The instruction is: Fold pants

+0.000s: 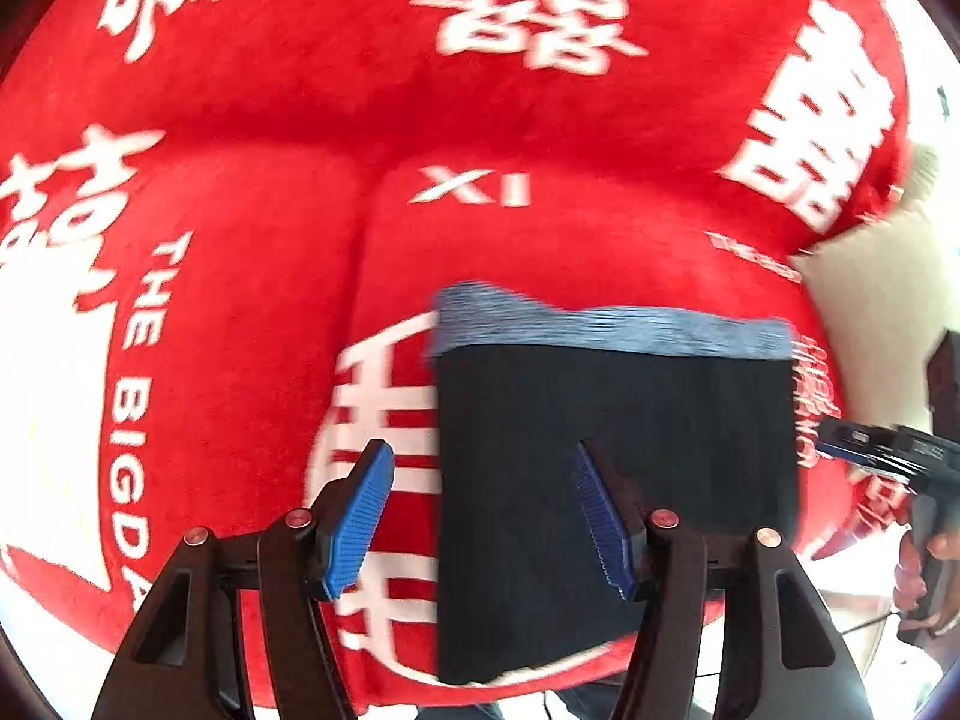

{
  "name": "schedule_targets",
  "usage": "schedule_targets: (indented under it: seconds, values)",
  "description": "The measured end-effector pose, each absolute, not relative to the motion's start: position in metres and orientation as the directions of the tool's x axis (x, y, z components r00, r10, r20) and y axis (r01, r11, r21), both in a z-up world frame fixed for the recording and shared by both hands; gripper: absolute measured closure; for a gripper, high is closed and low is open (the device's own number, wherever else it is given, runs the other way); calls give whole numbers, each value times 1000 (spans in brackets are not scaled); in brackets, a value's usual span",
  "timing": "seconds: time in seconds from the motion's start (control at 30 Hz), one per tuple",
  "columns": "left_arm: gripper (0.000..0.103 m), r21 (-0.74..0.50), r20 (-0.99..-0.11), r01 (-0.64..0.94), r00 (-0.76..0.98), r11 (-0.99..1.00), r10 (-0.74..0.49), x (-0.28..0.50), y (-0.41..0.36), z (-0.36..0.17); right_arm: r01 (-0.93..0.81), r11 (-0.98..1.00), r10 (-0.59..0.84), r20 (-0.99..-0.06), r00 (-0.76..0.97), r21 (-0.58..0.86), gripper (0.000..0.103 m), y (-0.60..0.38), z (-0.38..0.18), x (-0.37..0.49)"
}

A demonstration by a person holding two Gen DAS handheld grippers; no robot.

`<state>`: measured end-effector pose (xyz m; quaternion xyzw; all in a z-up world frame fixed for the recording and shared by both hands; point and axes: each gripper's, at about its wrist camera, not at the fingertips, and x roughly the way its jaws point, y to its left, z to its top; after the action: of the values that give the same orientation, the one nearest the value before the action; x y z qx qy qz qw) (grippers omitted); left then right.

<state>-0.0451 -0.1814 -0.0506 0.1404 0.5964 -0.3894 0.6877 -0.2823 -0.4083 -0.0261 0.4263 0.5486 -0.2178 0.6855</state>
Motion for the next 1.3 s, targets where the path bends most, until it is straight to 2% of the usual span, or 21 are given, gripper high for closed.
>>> schedule_targets:
  seconds: [0.1,0.13,0.3,0.53,0.6,0.67,0.73,0.8,0.87,1.0,1.23,1.3]
  values:
    - [40,-304,-920,746,-70,592,-385,-66,-199,-53,757,552,155,-935,318,349,70,-394,-13,-278]
    - [40,-304,-924,757,-85,578,-374,-74,-204,-59,750,561,156,-934,320,351,73,-387,-12,-275]
    - [40,-256,-948,782,-88,568,-307,-95,-208,-100,725,623,170,-956,239,292,76,-354,-32,-265]
    - [39,-177,-960,823,-23,539,-280,-107,-215,-111,695,682,115,-972,205,227,76,-347,-48,-260]
    - [39,-164,-962,829,-15,534,-273,-108,-213,-110,689,691,114,-974,197,221,74,-344,-49,-258]
    - [30,-154,-964,838,-12,524,-264,-111,-214,-110,695,684,119,-974,192,220,73,-345,-49,-255]
    - [27,-133,-968,847,0,515,-250,-116,-218,-109,712,666,120,-974,192,222,72,-346,-50,-256]
    - [25,-115,-969,847,18,519,-244,-119,-220,-109,723,650,125,-972,201,233,59,-347,-49,-256]
    - [11,-118,-973,831,13,543,-232,-119,-220,-112,725,645,123,-969,215,243,49,-344,-49,-254]
    - [11,-113,-976,822,13,558,-218,-118,-221,-112,740,636,83,-973,213,216,33,-335,-49,-246]
    - [11,-106,-982,787,14,608,-189,-106,-214,-83,757,621,104,-979,177,203,31,-339,-37,-242]
    - [11,-104,-984,776,9,623,-176,-103,-208,-72,765,611,105,-979,177,204,24,-340,-25,-246]
